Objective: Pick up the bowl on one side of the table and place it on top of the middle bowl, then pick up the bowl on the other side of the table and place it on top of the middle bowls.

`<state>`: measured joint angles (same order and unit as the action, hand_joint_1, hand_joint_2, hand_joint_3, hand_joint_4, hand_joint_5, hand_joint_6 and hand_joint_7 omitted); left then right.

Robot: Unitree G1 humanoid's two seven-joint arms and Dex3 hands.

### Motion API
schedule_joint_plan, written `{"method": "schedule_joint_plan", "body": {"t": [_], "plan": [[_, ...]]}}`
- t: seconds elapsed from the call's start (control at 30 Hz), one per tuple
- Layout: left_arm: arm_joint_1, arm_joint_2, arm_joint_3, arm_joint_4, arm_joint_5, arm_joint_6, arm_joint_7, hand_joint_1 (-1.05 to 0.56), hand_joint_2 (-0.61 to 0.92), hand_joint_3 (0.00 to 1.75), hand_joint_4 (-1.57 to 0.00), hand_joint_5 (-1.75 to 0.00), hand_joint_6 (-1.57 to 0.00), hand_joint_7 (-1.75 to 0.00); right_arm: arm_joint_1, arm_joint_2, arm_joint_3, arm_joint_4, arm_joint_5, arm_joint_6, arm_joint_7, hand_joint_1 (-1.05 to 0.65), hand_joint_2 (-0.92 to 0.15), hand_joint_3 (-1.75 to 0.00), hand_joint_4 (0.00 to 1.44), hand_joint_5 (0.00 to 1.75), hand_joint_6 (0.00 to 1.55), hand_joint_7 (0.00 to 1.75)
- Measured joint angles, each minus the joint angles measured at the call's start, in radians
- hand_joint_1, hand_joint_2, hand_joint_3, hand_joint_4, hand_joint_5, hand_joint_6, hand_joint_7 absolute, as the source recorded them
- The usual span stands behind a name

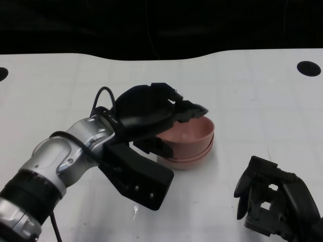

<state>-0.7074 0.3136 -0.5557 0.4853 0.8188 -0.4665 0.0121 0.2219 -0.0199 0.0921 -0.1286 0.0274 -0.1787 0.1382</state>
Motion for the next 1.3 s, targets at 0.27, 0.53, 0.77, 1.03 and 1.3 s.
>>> {"method": "schedule_joint_plan", "body": {"t": [0.27,0.53,0.77,1.03,1.3], "plan": [[0.148,0.076,0.111,-0.188,-0.065,0.045,-0.018,-0.73,0.92,0.31,-0.14,-0.30,-0.27,-0.01,-0.004,0.000,-0.009,0.006,0.011,0.001,0.010,-0.06,-0.33,-1.55,0.86,1.75,0.82,1.55],[0.357,0.099,0.245,-0.309,-0.222,-0.030,0.012,-0.57,0.92,0.27,-0.17,-0.50,-0.33,-0.02,-0.006,0.000,-0.012,0.010,0.015,0.001,0.018,-0.05,-0.34,-1.55,0.89,1.75,0.82,1.55],[0.515,0.082,0.340,-0.310,-0.360,-0.163,0.073,-0.46,0.92,0.25,-0.16,-1.13,-0.44,-0.47,-0.007,0.001,-0.013,0.020,0.038,0.001,0.033,-0.05,-0.34,-1.55,0.91,1.75,0.83,1.54],[0.666,-0.010,0.409,-0.253,-0.609,-0.273,0.067,-0.35,0.92,0.24,-0.38,-1.22,-0.48,-0.77,-0.007,0.001,-0.014,0.031,0.031,-0.005,0.029,-0.05,-0.32,-1.57,0.92,1.75,0.84,1.53],[0.813,-0.106,0.433,-0.307,-0.921,-0.219,-0.075,-0.23,0.89,0.38,-0.70,-1.35,-0.70,-0.96,-0.001,0.001,-0.013,0.026,0.038,-0.002,0.040,-0.04,-0.31,-1.58,0.89,1.75,0.84,1.49]]}}
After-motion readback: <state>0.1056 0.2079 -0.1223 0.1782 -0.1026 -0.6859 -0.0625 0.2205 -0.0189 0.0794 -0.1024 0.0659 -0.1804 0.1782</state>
